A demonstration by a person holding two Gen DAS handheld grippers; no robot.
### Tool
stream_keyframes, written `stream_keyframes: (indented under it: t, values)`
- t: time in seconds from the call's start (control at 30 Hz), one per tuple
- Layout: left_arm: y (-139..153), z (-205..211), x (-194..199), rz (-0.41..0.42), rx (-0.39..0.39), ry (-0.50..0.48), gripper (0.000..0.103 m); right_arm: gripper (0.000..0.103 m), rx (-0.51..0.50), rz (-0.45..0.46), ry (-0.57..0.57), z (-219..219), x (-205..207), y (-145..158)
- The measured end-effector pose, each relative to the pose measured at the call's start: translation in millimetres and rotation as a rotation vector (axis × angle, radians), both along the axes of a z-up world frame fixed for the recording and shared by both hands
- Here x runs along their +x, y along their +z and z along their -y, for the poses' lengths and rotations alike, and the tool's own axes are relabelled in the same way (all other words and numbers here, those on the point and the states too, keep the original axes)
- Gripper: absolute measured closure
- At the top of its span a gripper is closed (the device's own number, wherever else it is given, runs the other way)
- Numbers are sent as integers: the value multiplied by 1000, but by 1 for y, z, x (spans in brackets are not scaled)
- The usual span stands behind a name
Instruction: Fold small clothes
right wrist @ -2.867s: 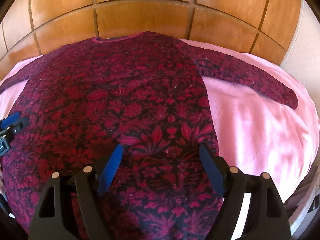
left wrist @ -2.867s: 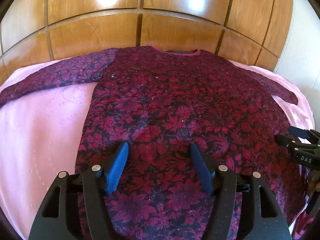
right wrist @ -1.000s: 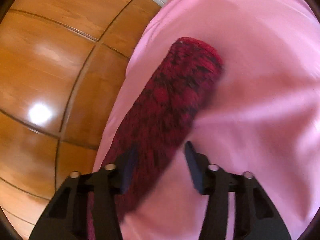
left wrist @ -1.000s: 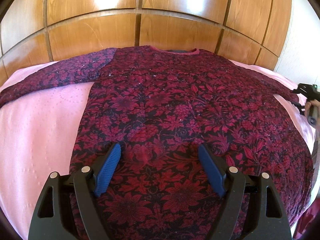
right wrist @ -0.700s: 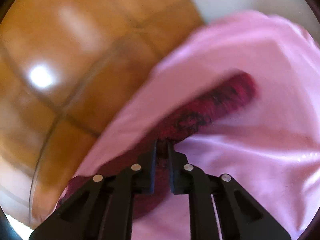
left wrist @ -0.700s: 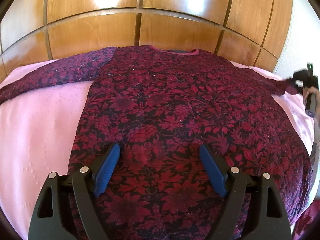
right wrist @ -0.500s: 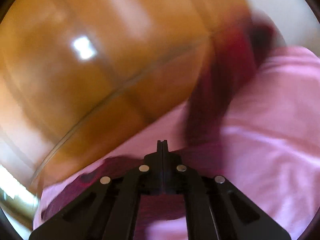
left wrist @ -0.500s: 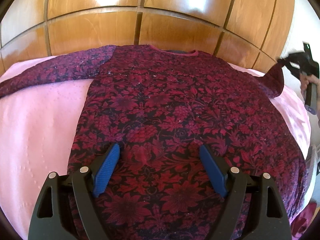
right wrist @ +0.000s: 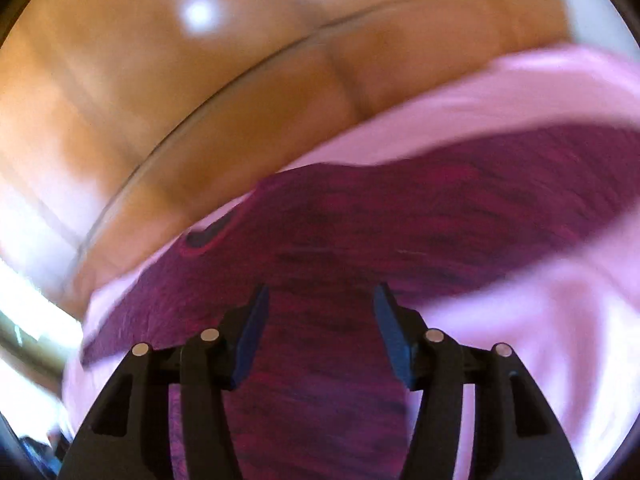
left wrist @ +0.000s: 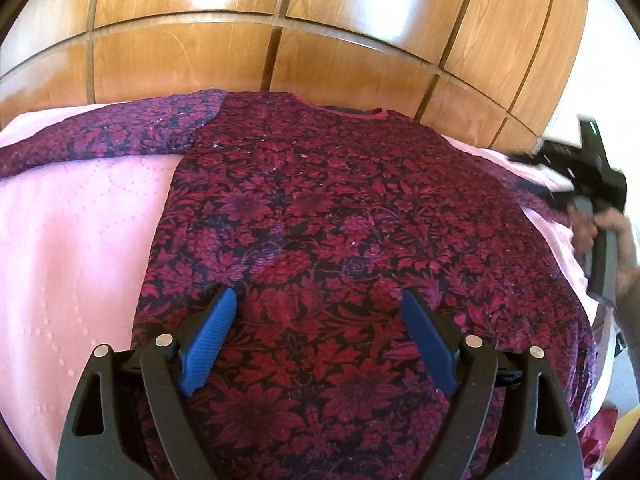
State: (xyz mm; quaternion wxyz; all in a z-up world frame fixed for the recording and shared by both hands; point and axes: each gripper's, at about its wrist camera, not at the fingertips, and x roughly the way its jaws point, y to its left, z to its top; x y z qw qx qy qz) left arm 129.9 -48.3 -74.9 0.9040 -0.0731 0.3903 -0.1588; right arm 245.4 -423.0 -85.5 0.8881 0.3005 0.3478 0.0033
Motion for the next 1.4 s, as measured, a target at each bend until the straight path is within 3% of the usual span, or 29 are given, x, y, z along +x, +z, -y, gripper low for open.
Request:
stream_keyframes:
  t: [0.2,0.3,0.37,0.4,0.47,0.53,0.7,0.83,1.0,1.17,1.2,1.27,1.3,1.37,1.4]
  values:
    - [0,4,-1,1,21,-1,16,48,217,0,-353,132,-58,-33]
    - [0,7,-1,-2,40,-4,15,50,260,-14,-473,180,-54,-45]
    - [-1,9,0,-3,55,-5,14,59,292,-33,-520,204,-41,-51]
    - [-1,10,0,-4,59,-5,14,64,280,-49,-539,212,-34,-51]
    - [-1,11,1,-7,67,-4,14,87,201,-90,-552,215,-11,-46]
    - [-1,11,1,-7,67,-4,14,90,92,-93,-521,208,1,-29]
    - [2,8,3,-21,51,-1,14,93,-167,35,-329,140,19,32]
    - [11,-3,9,-50,-13,3,22,93,-287,126,-84,32,31,61]
    - [29,-29,24,-84,-172,43,33,93,-300,121,152,-88,70,50]
    - [42,-47,51,-101,-281,71,36,92,-336,32,358,-199,102,7]
    - [43,-52,59,-106,-304,85,36,89,-347,25,386,-213,100,1]
    - [45,-56,70,-111,-334,97,36,64,-362,17,421,-233,98,-7]
    - [45,-60,80,-119,-356,102,36,60,-348,20,430,-236,94,-6]
    - [44,-64,95,-131,-378,120,36,40,-312,49,424,-230,85,2]
    - [43,-65,101,-138,-386,124,36,37,-286,66,420,-216,71,1]
